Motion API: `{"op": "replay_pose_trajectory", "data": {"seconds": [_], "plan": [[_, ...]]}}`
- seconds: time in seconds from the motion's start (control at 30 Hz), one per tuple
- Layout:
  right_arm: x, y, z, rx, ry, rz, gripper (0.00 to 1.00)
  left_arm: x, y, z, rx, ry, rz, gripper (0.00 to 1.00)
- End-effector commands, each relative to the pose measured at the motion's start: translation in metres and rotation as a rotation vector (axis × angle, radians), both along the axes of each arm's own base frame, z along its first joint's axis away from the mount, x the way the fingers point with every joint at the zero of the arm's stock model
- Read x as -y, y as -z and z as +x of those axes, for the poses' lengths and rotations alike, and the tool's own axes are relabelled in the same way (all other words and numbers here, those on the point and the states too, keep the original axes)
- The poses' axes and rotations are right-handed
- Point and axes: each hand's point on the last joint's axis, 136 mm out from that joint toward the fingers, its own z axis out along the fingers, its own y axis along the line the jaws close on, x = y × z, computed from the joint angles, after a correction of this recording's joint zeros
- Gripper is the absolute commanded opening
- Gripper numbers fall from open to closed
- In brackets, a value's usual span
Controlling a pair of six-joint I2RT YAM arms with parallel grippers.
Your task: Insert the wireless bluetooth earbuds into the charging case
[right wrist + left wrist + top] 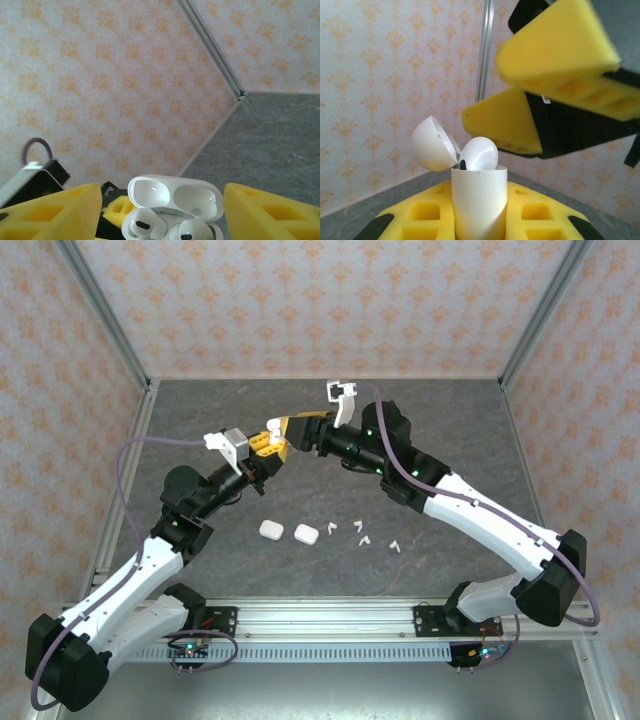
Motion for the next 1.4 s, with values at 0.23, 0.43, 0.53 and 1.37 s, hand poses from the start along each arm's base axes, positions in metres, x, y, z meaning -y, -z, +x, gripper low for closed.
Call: {"op": "replay_pose_trajectory", "data": {"seconds": [0.23,0.43,0.53,1.37], "plan": [[0.011,-0.013,-0.025,-0.006,-0.329,-0.003,0.85,0.004,-0.035,-0.019,0.099,0.064,-0.052,0.0],[-0.001,-0.001,-0.031,-0.058,-0.423,-0.004,0.83,0.009,-0.037,-0.021,0.102,0.092,-0.047,0.0],[-0.008,0.003,-0.037,-0.068,-0.468,-0.007,0.82,0.012,-0.037,-0.02,0.1,0.102,-0.045,0.0],[0.016,-0.036,-0.036,0.202,-0.332,-0.049,0.77,0.021,-0.025,-0.01,0.058,0.106,-0.013,0.0]]}}
